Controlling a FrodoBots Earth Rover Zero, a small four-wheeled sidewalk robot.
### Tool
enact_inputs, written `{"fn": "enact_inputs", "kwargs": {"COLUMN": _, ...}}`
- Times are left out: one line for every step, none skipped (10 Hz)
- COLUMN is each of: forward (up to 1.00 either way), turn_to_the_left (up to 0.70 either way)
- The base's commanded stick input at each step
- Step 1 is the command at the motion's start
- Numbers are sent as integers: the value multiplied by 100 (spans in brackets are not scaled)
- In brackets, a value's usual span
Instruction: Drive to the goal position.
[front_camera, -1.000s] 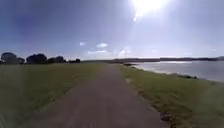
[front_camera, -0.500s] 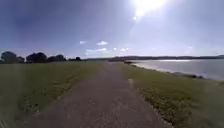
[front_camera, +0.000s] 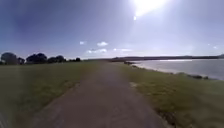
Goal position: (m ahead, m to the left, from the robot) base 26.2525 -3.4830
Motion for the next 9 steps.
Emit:
{"fn": "enact_inputs", "kwargs": {"forward": 70, "turn_to_the_left": 0}}
{"fn": "enact_inputs", "kwargs": {"forward": 70, "turn_to_the_left": 0}}
{"fn": "enact_inputs", "kwargs": {"forward": 70, "turn_to_the_left": 0}}
{"fn": "enact_inputs", "kwargs": {"forward": 70, "turn_to_the_left": 0}}
{"fn": "enact_inputs", "kwargs": {"forward": 70, "turn_to_the_left": 0}}
{"fn": "enact_inputs", "kwargs": {"forward": 70, "turn_to_the_left": 0}}
{"fn": "enact_inputs", "kwargs": {"forward": 70, "turn_to_the_left": 0}}
{"fn": "enact_inputs", "kwargs": {"forward": 70, "turn_to_the_left": 0}}
{"fn": "enact_inputs", "kwargs": {"forward": 70, "turn_to_the_left": 0}}
